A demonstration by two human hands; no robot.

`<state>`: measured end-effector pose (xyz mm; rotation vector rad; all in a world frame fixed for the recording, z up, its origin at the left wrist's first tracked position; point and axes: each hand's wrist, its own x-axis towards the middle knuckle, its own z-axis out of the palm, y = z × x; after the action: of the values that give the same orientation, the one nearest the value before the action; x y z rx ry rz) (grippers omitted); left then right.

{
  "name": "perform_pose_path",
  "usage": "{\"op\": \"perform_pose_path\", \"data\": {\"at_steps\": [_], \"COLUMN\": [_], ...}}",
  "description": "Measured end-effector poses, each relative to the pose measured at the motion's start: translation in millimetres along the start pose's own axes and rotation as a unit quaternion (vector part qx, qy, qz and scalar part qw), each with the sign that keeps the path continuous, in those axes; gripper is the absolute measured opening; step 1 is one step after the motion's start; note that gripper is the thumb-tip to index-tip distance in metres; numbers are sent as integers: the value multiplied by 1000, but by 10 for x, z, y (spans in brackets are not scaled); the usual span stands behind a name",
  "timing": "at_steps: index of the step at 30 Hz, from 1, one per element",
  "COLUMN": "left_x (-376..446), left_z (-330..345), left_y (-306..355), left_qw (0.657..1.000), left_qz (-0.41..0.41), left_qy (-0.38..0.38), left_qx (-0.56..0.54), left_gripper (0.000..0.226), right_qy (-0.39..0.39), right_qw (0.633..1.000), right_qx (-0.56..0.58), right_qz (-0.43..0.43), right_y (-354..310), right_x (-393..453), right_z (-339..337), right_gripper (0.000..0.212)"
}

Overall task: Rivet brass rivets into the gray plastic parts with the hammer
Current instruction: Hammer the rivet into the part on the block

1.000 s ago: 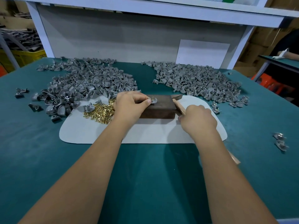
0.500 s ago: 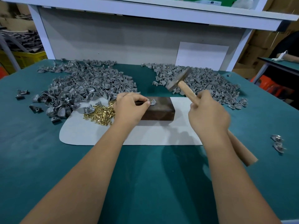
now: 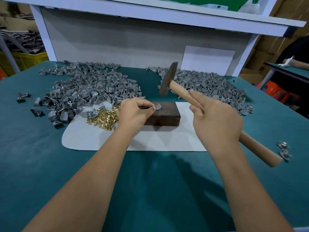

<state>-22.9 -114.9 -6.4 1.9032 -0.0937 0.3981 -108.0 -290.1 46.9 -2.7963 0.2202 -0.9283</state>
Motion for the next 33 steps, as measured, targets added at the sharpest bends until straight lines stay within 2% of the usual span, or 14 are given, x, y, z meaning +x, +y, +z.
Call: {"op": "perform_pose_path", "data": {"at_steps": [3, 7, 12, 15, 20, 23, 24, 28, 32, 33], "left_x": [2, -11, 10, 12, 1, -8, -16, -17, -22, -27], "left_z": [0, -10, -4, -11, 8, -9, -9, 4, -13, -14], "left_y": [6, 3, -3, -1, -6, -15, -11, -7, -6, -2], "left_qw": [1000, 999, 999, 998, 999, 999, 999, 1000, 999, 1000], "left_qz": [-17, -18, -34, -36, -30, -27, -27, -29, -28, -25], "left_qy": [-4, -18, -27, -29, -15, -19, -20, -7, -18, -13], "left_qx": [-2, -20, -32, -32, -10, -23, -29, -4, 0, 3], "left_gripper": [9, 9, 19, 18, 21, 17, 18, 24, 27, 27], "right_qy": [20, -47, 17, -33, 44, -25, -26, 42, -41, -32], "right_qw": [1000, 997, 1000, 996, 997, 994, 994, 997, 994, 994], "right_qx": [-16, -50, -24, -64, -55, -90, -86, -55, -93, -93], "right_qz": [-2, -25, -8, -47, -25, -63, -62, -23, -47, -47], "right_y": [-29, -25, -54, -73, -122, -114, -110, -149, -127, -116], "right_x": [-19, -32, -17, -45, -33, -82, -69, -49, -123, -94], "right_z": [11, 50, 57, 97, 44, 97, 90, 48, 100, 84], "right_gripper": [39, 38, 38, 38, 39, 40, 39, 39, 41, 41]}}
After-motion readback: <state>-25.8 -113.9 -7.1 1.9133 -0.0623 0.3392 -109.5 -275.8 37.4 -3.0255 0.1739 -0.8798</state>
